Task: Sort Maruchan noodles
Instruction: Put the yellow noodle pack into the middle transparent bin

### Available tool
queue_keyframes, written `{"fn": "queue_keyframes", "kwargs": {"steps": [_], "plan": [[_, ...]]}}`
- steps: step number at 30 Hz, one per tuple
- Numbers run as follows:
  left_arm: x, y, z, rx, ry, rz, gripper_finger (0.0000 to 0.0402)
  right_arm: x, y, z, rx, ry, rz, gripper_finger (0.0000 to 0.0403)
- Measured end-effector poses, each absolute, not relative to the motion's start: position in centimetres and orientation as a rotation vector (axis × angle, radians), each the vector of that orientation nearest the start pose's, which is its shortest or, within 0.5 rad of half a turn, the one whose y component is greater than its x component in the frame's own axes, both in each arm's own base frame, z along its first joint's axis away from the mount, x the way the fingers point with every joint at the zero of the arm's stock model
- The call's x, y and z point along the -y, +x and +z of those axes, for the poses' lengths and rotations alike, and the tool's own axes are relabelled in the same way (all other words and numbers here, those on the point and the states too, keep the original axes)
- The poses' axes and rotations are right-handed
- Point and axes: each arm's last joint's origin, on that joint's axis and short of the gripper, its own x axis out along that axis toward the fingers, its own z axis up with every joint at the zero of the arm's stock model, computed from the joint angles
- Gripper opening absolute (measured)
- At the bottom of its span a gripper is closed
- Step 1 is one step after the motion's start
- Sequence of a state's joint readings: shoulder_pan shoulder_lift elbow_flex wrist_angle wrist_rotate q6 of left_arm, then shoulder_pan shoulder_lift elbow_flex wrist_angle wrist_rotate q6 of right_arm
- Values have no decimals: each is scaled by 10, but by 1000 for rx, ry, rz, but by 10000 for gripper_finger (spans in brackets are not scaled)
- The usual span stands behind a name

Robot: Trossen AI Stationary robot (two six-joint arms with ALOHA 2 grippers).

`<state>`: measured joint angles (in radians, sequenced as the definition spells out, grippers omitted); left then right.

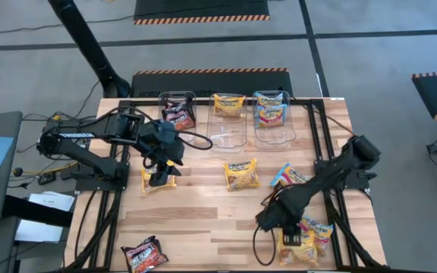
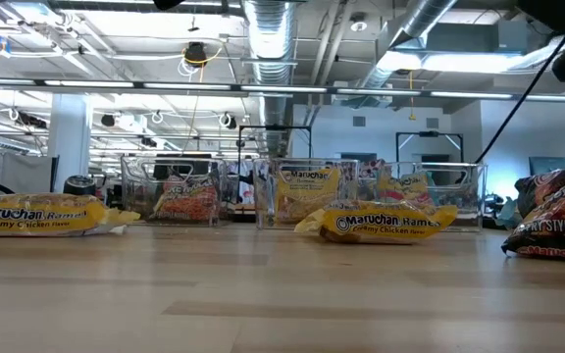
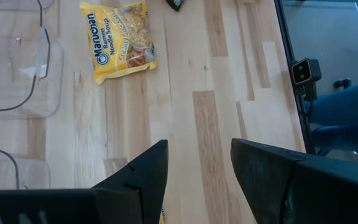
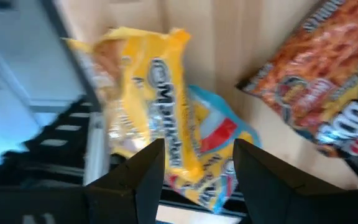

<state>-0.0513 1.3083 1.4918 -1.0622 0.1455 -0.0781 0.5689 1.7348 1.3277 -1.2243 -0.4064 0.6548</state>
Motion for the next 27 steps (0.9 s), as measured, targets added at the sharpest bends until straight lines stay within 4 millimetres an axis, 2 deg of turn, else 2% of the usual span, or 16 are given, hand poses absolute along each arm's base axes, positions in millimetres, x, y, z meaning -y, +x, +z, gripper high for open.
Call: {"fn": "queue_keyframes", "kwargs": {"steps": [7, 13, 17, 27], "plan": [[17, 242, 388, -888, -150, -131, 162, -149, 234, 236, -1721, 472, 299, 214], [17, 243, 388, -888, -184, -114, 162, -136, 221, 229, -1661, 561, 397, 214], [16, 243, 388, -888, -215, -99, 162, -135, 217, 222, -1633, 593, 458, 214], [14, 243, 388, -881, -245, 4, 162, -136, 218, 205, -1594, 607, 478, 214]]}}
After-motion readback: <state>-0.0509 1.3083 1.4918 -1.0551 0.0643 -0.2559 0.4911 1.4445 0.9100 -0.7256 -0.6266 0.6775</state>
